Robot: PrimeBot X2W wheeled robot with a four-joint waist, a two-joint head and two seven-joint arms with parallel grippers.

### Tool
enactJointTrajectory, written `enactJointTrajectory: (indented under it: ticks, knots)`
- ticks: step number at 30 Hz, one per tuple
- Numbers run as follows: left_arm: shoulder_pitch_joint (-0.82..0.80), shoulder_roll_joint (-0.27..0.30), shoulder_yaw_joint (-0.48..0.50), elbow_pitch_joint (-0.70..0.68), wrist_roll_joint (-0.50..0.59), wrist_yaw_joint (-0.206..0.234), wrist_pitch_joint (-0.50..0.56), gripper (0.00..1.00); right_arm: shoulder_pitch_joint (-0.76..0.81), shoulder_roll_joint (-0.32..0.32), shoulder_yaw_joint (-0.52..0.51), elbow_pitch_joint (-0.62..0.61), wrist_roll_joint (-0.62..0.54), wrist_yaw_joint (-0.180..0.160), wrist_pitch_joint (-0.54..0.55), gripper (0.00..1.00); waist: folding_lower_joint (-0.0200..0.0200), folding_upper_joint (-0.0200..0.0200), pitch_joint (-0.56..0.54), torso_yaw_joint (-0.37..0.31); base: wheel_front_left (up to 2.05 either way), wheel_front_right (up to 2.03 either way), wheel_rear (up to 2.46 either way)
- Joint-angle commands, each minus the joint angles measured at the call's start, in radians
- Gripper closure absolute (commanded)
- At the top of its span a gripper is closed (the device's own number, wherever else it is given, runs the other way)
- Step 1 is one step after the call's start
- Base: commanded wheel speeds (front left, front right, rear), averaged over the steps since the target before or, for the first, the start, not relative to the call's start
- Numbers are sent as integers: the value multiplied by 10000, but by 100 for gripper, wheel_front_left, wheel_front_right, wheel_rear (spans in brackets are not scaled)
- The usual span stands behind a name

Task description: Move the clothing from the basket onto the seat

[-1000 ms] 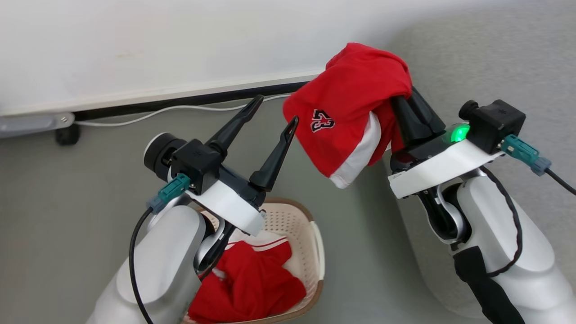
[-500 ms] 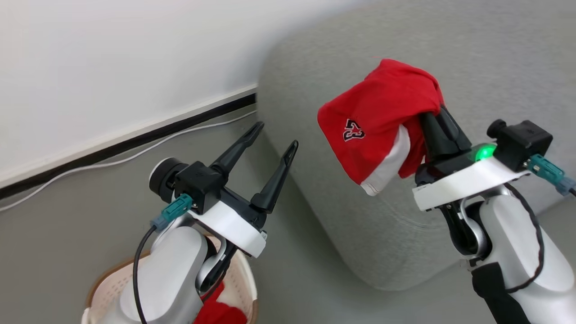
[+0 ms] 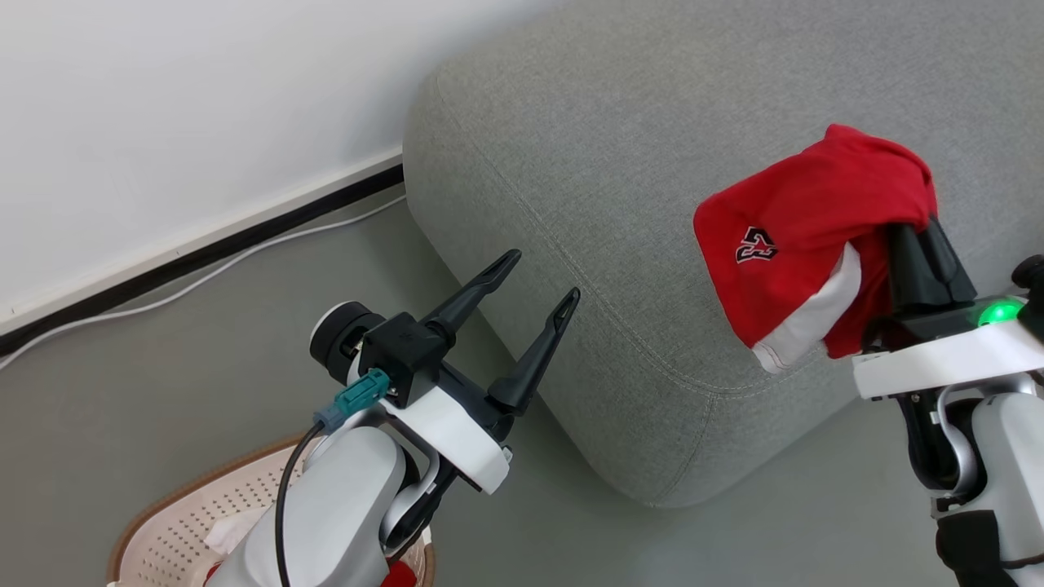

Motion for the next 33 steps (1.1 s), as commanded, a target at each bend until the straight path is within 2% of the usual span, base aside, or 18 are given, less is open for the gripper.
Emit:
enactJointTrajectory:
  ticks: [1, 6, 16, 33]
  knots:
    - [-405, 154, 273, -263, -11, -40, -47, 0, -136, -133, 6, -329, -49, 33, -61, 100, -1, 0, 127, -2, 0, 0, 0]
    - [-312, 253, 217, -395, 28, -40, -47, 0, -798, -238, -360, 87, -356, 33, -61, 100, -1, 0, 703, -2, 0, 0, 0]
    - [-1009, 572, -586, -533, 94, -40, -47, 0, -2588, -698, -1580, 1148, -1047, 33, -61, 100, -1, 0, 2781, 873, 0, 0, 0]
    - [-1930, 1154, -1058, -707, 26, -40, -47, 0, -6489, -2195, -3560, 3618, -2538, 33, -61, 100, -1, 0, 5997, 1970, 0, 0, 0]
